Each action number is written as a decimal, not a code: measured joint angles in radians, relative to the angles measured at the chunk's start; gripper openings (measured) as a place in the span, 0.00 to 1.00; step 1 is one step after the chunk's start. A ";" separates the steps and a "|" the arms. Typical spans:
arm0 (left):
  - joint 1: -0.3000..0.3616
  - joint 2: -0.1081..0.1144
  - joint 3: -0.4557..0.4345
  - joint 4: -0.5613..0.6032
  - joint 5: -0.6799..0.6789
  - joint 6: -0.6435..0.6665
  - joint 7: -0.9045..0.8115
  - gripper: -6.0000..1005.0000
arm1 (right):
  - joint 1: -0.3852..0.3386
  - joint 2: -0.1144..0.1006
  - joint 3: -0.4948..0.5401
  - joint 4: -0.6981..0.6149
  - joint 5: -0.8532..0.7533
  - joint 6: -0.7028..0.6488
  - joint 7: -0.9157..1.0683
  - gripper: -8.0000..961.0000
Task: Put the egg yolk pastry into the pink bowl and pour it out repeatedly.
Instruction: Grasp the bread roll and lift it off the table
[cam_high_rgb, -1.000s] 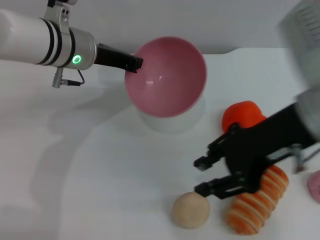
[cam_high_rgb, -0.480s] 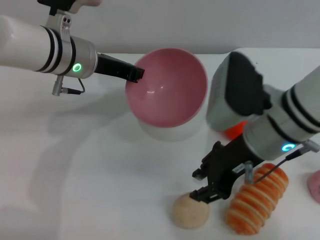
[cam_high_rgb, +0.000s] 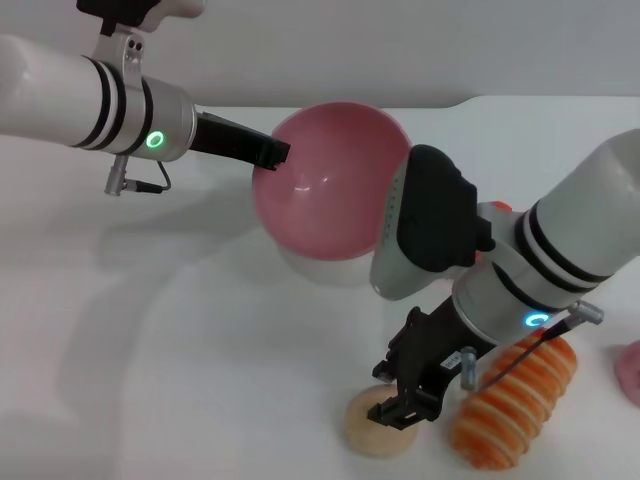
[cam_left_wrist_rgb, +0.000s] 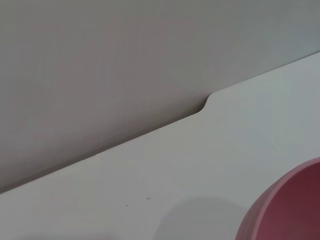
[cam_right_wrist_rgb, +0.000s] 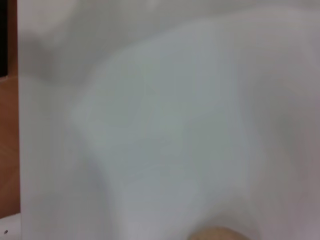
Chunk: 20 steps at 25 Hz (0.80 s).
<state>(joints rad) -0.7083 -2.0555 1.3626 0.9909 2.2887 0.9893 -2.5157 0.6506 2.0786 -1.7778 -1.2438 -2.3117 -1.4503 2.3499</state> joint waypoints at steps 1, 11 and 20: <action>0.000 0.000 0.000 0.000 0.000 0.000 0.000 0.05 | 0.003 0.000 -0.005 0.003 0.000 0.001 0.003 0.47; 0.009 0.000 -0.001 0.000 0.000 -0.002 0.000 0.05 | 0.034 -0.003 -0.035 0.043 -0.016 -0.022 0.015 0.43; 0.012 0.000 -0.005 0.000 0.000 -0.006 0.000 0.05 | 0.022 -0.003 -0.044 0.014 -0.049 -0.021 0.011 0.23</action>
<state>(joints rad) -0.6961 -2.0555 1.3574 0.9909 2.2888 0.9833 -2.5157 0.6727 2.0752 -1.8221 -1.2294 -2.3610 -1.4709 2.3613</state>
